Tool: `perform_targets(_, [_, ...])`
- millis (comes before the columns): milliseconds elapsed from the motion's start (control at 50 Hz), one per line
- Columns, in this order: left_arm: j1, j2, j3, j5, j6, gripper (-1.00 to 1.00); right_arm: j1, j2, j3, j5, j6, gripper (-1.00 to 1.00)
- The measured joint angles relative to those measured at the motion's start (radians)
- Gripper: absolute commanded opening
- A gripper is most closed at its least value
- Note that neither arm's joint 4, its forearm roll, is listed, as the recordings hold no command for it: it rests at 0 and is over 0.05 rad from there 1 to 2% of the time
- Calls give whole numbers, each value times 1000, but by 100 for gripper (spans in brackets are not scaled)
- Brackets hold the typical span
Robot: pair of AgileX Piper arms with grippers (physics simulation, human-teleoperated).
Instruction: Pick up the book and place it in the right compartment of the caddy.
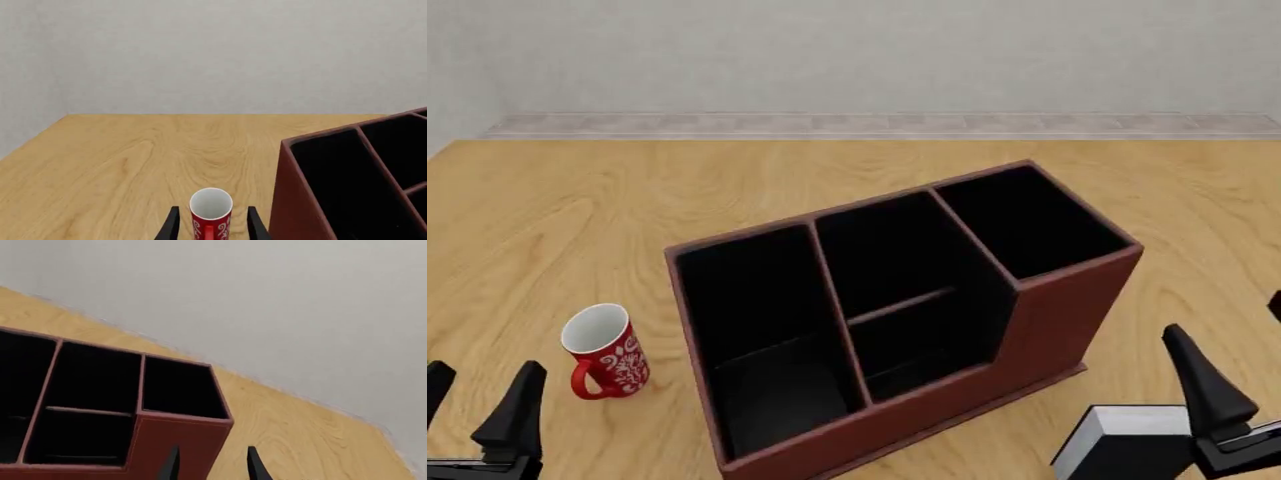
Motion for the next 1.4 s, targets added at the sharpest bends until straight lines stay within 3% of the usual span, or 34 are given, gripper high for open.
perform_targets(340, [0, 0, 0, 0, 0, 100, 60, 34, -113, 230, -120, 100])
perform_targets(740, [0, 0, 0, 0, 0, 100, 123, 87, -299, 535, -179, 100])
perform_targets(980, [0, 0, 0, 0, 0, 100, 138, 157, -409, 667, -219, 100])
perform_targets(1400, [0, 0, 0, 0, 0, 100, 142, 271, -480, 812, -405, 100])
